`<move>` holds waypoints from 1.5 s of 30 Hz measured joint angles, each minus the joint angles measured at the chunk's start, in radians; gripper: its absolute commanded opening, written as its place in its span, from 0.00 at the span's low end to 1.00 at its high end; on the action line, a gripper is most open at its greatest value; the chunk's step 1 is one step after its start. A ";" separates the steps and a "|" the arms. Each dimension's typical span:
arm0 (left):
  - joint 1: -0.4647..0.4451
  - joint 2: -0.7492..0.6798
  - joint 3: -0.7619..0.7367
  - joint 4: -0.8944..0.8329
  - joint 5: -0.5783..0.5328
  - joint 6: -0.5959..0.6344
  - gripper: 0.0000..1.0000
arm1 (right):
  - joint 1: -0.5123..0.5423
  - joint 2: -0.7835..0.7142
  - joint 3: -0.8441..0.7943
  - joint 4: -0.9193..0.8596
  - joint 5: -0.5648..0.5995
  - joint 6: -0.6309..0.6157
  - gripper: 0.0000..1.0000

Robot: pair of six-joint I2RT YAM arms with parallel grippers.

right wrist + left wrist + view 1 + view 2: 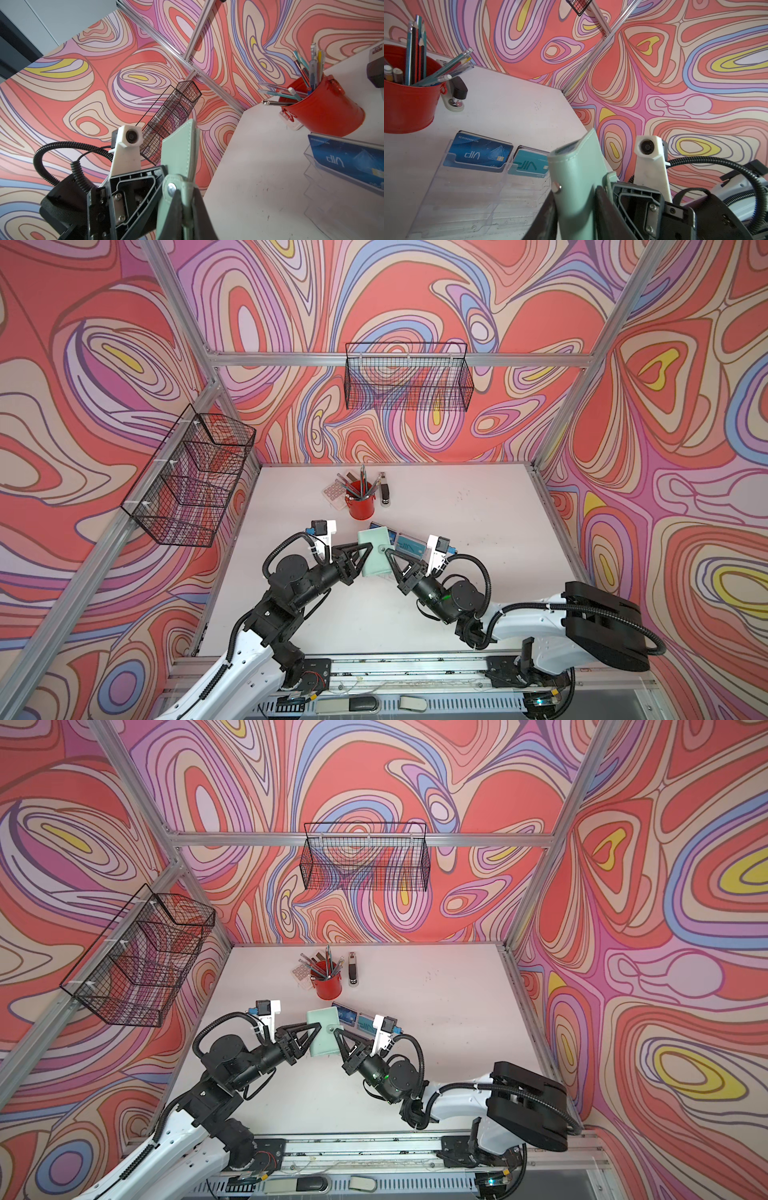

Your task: Put the credit cards into the card holder

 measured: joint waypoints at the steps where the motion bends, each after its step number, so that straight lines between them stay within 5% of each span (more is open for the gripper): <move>1: 0.000 -0.001 -0.006 0.020 0.007 -0.002 0.27 | 0.000 0.000 0.000 0.005 0.002 0.000 0.00; 14: 0.005 -0.029 -0.043 0.077 0.063 -0.024 0.28 | 0.002 -0.001 0.010 -0.014 0.014 0.022 0.00; 20: 0.005 -0.029 -0.057 0.083 0.074 -0.033 0.00 | 0.002 -0.001 0.013 -0.025 0.016 0.025 0.00; 23: 0.005 -0.031 -0.056 0.067 0.055 -0.032 0.00 | 0.002 -0.009 0.023 -0.057 0.022 0.010 0.23; 27: 0.003 -0.039 -0.031 -0.027 0.006 -0.017 0.00 | 0.002 -0.082 0.026 -0.173 0.090 -0.039 0.47; 34: 0.003 -0.019 0.089 -0.220 -0.127 0.032 0.00 | 0.000 -0.195 0.228 -0.567 0.282 -0.105 0.47; 45: 0.003 0.059 0.146 -0.333 -0.223 0.064 0.00 | 0.000 0.077 0.487 -0.889 0.214 -0.156 0.46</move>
